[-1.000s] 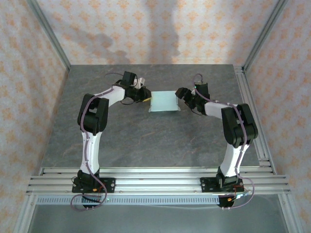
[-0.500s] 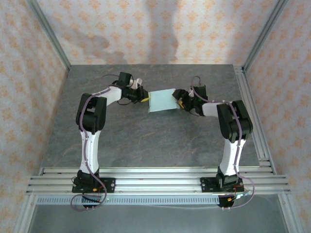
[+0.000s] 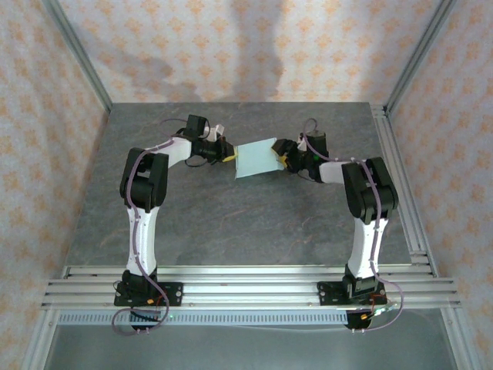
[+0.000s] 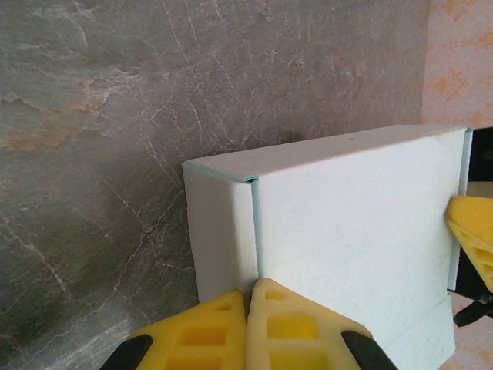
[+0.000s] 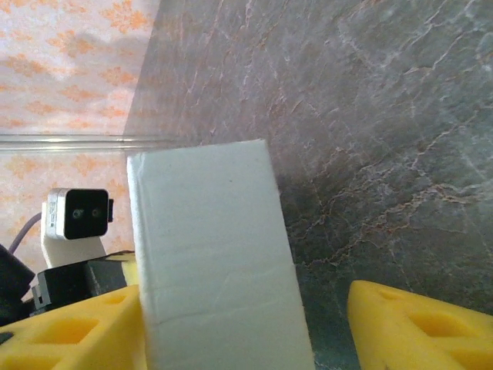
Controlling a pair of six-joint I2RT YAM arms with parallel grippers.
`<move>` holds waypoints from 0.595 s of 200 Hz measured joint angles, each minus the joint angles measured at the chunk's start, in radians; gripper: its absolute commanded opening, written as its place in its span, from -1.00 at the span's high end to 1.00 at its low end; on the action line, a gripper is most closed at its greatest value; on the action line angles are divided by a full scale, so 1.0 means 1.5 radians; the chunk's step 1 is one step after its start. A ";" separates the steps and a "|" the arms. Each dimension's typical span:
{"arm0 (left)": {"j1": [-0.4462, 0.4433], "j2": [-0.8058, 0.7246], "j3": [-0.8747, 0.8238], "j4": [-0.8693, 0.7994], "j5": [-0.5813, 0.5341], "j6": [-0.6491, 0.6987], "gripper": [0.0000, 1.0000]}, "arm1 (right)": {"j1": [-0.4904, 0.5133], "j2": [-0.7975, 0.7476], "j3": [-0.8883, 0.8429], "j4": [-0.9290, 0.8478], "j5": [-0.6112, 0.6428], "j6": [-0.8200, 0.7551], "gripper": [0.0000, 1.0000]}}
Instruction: Fold the paper box
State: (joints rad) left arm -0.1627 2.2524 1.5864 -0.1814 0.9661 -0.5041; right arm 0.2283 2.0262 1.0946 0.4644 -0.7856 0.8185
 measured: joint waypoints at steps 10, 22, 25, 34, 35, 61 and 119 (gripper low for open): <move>0.000 0.000 0.000 0.000 0.000 0.005 0.80 | 0.000 0.002 0.001 0.003 -0.007 0.005 -0.12; 0.000 0.000 0.000 -0.001 0.000 0.009 0.78 | 0.000 0.003 0.003 0.005 -0.014 0.007 -0.01; 0.000 0.000 0.000 -0.001 0.000 0.010 0.77 | 0.000 0.003 0.003 0.005 -0.015 0.011 0.00; 0.000 0.000 0.000 -0.001 0.000 0.014 0.71 | 0.000 0.003 0.004 0.007 -0.019 0.011 0.05; 0.000 0.000 0.000 -0.001 0.000 0.015 0.70 | 0.000 0.003 0.004 0.007 -0.020 0.011 0.05; 0.001 0.001 0.000 -0.003 -0.006 0.027 0.32 | 0.000 0.003 0.004 0.012 -0.026 0.013 0.16; -0.001 -0.045 -0.085 0.101 -0.028 0.018 -1.00 | -0.001 0.001 0.004 0.013 -0.028 0.014 0.24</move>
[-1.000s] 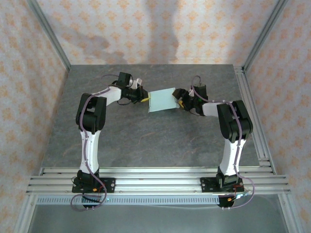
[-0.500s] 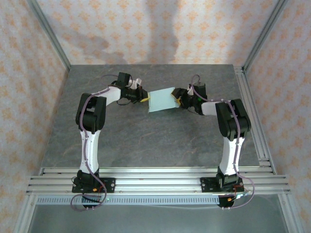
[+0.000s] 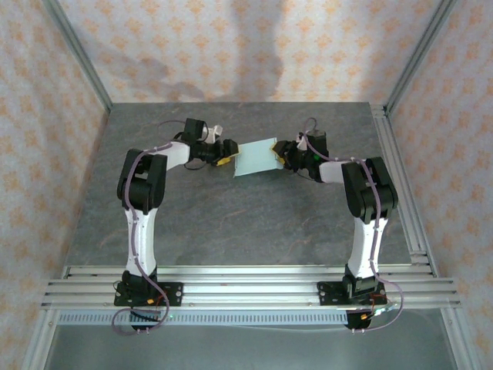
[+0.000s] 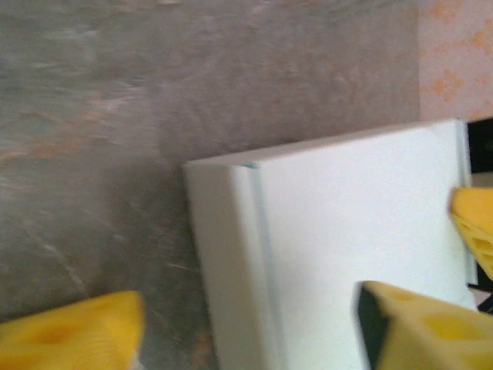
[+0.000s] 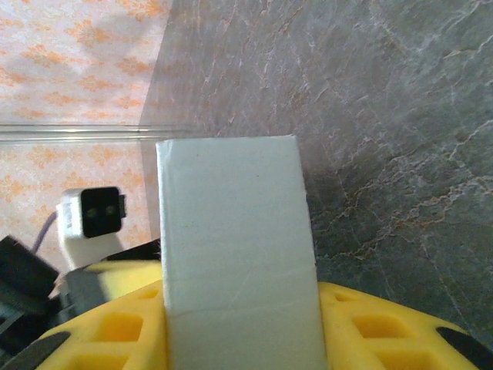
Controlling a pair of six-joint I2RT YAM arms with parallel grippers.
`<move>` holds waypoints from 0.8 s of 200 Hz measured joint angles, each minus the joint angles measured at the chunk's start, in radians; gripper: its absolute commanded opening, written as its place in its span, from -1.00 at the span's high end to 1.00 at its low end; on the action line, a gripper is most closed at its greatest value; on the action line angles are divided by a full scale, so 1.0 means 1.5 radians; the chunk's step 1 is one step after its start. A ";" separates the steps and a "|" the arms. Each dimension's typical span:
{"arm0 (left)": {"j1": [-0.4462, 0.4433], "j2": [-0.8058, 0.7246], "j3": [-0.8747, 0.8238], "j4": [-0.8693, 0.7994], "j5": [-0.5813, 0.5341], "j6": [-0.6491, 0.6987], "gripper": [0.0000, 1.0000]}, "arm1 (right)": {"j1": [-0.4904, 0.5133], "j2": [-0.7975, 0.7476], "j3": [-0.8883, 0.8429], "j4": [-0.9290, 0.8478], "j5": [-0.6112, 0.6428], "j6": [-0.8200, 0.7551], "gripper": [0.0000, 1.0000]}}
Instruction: Fold the paper box
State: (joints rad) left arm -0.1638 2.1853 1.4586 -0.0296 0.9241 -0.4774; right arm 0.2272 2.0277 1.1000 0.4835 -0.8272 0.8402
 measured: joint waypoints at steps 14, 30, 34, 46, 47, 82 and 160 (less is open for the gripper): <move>-0.006 -0.038 -0.039 0.023 -0.019 0.009 -1.00 | 0.001 -0.006 0.000 -0.008 0.000 -0.003 0.24; -0.008 -0.079 -0.085 0.054 -0.049 0.032 -1.00 | 0.001 -0.021 0.000 -0.016 0.000 -0.006 0.23; -0.009 -0.091 -0.101 0.068 -0.061 0.040 -1.00 | 0.001 -0.024 0.000 -0.018 0.000 -0.007 0.23; -0.011 -0.130 -0.149 0.103 -0.090 0.061 -1.00 | 0.001 -0.042 0.000 -0.027 0.000 -0.011 0.23; -0.011 -0.135 -0.156 0.107 -0.094 0.064 -1.00 | 0.001 -0.043 0.000 -0.027 0.000 -0.012 0.22; -0.059 -0.283 -0.273 0.177 -0.241 0.175 -1.00 | -0.001 -0.098 -0.003 -0.043 0.000 -0.021 0.23; -0.273 -0.408 -0.379 0.326 -0.531 0.573 -1.00 | -0.025 -0.222 -0.038 -0.082 0.005 -0.026 0.23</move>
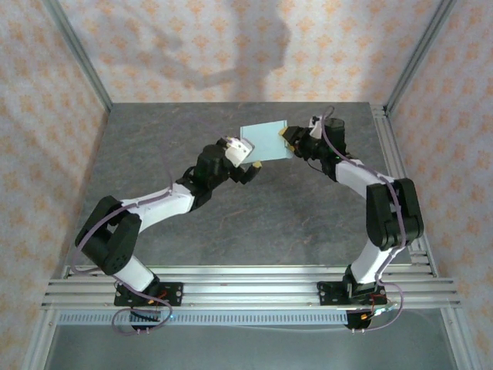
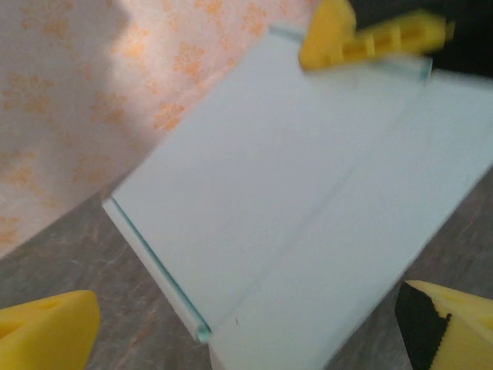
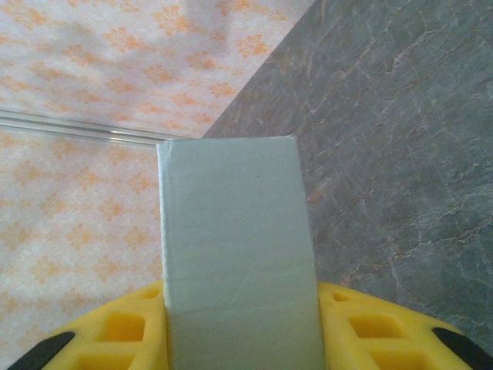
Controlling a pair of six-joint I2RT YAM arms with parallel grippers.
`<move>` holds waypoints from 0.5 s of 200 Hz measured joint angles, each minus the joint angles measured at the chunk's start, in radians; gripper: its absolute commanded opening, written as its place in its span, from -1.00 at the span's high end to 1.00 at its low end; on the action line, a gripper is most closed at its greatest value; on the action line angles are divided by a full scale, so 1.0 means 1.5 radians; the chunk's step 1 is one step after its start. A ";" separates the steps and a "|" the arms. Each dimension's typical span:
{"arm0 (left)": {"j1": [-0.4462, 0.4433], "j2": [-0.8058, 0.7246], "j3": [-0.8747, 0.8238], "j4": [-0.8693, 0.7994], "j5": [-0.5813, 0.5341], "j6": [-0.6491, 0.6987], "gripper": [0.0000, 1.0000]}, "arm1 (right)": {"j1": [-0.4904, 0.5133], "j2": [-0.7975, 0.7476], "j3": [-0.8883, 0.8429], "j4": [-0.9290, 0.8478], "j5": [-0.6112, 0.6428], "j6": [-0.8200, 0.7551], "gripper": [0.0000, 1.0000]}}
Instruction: Fold the paper box
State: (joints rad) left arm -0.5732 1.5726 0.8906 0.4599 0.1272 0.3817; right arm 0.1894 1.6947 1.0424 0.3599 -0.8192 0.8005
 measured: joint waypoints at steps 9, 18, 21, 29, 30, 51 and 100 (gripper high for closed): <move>-0.010 0.000 -0.018 0.022 -0.019 0.042 -1.00 | -0.003 -0.017 -0.007 -0.002 0.000 0.003 0.23; -0.018 0.000 -0.036 0.049 -0.033 0.086 -1.00 | -0.006 -0.034 -0.014 -0.004 0.000 0.006 0.23; -0.021 0.000 -0.042 0.059 -0.038 0.098 -1.00 | -0.007 -0.038 -0.017 -0.004 -0.001 0.008 0.23; -0.027 0.000 -0.059 0.086 -0.047 0.133 -1.00 | -0.011 -0.053 -0.023 -0.005 -0.001 0.010 0.24; -0.028 0.000 -0.063 0.091 -0.048 0.140 -1.00 | -0.011 -0.054 -0.024 -0.006 -0.001 0.010 0.24; -0.040 0.001 -0.102 0.163 -0.061 0.219 -0.97 | -0.020 -0.084 -0.035 -0.007 -0.008 0.020 0.23; -0.057 0.023 -0.132 0.324 -0.093 0.390 -0.89 | -0.027 -0.120 -0.057 -0.015 -0.037 0.062 0.24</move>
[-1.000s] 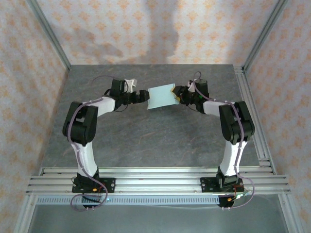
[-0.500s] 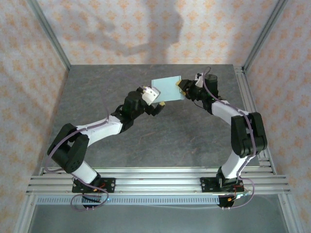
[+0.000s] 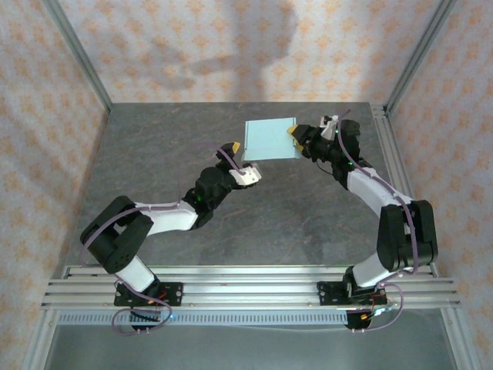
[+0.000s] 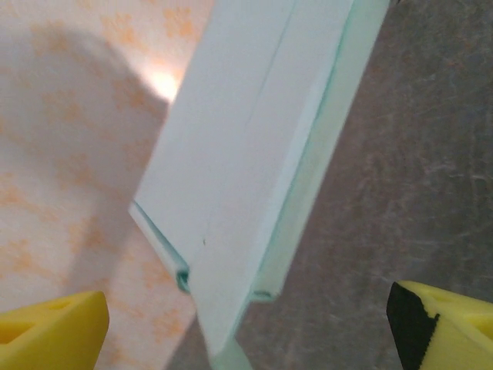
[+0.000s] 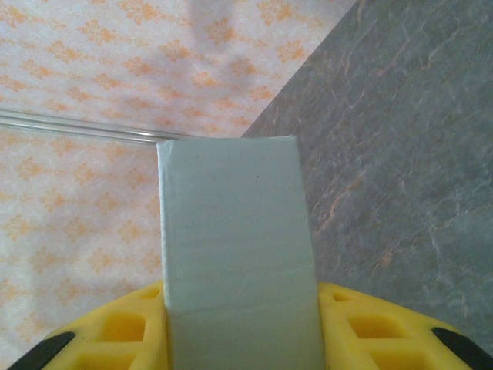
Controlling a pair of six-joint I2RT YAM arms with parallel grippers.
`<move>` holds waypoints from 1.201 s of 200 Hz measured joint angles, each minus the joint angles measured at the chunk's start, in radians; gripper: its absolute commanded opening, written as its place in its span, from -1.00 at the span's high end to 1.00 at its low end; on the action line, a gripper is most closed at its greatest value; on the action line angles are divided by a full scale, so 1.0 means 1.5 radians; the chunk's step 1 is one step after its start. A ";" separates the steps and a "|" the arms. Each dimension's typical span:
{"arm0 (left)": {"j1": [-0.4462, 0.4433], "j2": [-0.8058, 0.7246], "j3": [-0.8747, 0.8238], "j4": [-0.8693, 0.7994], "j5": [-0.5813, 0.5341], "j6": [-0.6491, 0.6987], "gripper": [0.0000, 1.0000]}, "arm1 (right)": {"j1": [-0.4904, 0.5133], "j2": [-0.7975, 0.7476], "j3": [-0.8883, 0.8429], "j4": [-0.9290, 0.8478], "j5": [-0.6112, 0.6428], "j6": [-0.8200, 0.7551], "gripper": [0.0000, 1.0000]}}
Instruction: Fold the paper box
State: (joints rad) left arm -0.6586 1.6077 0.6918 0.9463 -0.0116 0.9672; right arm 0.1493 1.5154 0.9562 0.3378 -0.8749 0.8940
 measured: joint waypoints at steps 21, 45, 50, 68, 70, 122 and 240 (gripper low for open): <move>-0.015 0.006 0.000 0.047 -0.021 0.064 -0.89 | -0.004 -0.002 -0.012 0.003 -0.018 0.031 0.24; -0.019 0.013 0.000 0.085 -0.045 0.121 -0.88 | -0.010 -0.002 -0.022 0.027 -0.042 0.080 0.25; -0.019 0.016 0.000 0.090 -0.051 0.132 -0.87 | -0.011 -0.002 -0.024 0.036 -0.047 0.092 0.25; -0.019 0.031 0.000 0.109 -0.066 0.164 -0.83 | -0.013 -0.002 -0.026 0.058 -0.064 0.127 0.25; -0.020 0.033 0.000 0.111 -0.067 0.167 -0.82 | -0.013 -0.002 -0.026 0.060 -0.066 0.129 0.25; -0.028 0.043 0.001 0.126 -0.073 0.201 -0.65 | -0.015 -0.005 -0.027 0.045 -0.102 0.147 0.25; -0.028 0.041 0.006 0.093 -0.083 0.237 -0.18 | -0.015 -0.009 -0.028 -0.029 -0.125 0.132 0.26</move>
State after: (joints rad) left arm -0.7006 1.6691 0.7006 1.0855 -0.1364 1.3231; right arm 0.1268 1.5013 0.9142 0.2943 -1.0626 1.0920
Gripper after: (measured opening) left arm 0.613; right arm 0.382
